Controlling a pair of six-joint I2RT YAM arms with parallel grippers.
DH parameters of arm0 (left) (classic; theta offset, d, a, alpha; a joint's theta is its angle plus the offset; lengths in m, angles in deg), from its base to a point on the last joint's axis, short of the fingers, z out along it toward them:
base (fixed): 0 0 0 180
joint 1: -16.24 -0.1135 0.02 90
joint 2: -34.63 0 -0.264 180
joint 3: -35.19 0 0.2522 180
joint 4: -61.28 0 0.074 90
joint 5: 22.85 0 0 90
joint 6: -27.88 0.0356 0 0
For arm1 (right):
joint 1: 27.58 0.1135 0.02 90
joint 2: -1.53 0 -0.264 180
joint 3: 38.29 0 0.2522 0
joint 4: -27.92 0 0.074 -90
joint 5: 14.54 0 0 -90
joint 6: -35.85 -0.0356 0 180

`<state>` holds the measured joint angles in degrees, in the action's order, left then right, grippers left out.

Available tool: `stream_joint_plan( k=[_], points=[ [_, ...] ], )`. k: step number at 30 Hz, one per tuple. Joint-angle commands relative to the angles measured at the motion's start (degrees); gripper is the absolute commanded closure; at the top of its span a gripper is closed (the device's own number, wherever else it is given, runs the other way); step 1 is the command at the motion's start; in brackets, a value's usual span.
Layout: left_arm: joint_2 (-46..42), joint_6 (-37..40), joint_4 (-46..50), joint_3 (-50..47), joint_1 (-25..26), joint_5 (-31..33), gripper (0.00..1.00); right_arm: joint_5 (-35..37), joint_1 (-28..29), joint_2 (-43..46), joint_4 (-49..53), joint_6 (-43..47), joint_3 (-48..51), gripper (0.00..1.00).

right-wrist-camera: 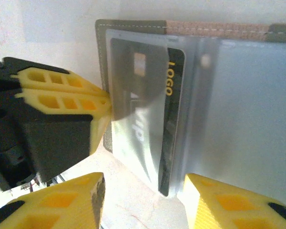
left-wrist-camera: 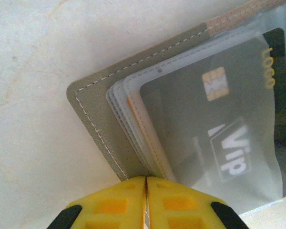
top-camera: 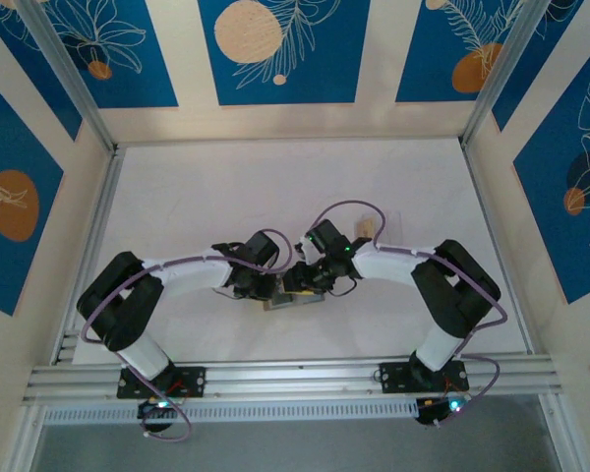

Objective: Put the credit cards into the card holder

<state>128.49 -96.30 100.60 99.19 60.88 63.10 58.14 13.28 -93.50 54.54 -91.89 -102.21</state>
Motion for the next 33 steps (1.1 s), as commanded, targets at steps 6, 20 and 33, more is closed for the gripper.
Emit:
stream_joint_plan(
  k=[6,20,33],
  points=[
    [4.4,-0.5,-3.7,-3.2,0.2,-1.0,0.91,7.0,-2.8,4.9,11.6,2.1,-3.3,0.5],
    [4.2,-0.5,-3.7,-3.5,0.2,-1.0,0.91,10.5,-1.0,-5.8,12.8,2.0,-10.8,1.0],
    [4.5,-0.3,-3.7,-2.9,0.2,-1.1,0.91,3.5,2.2,-9.6,8.2,-0.9,-12.5,1.0]
  ],
)
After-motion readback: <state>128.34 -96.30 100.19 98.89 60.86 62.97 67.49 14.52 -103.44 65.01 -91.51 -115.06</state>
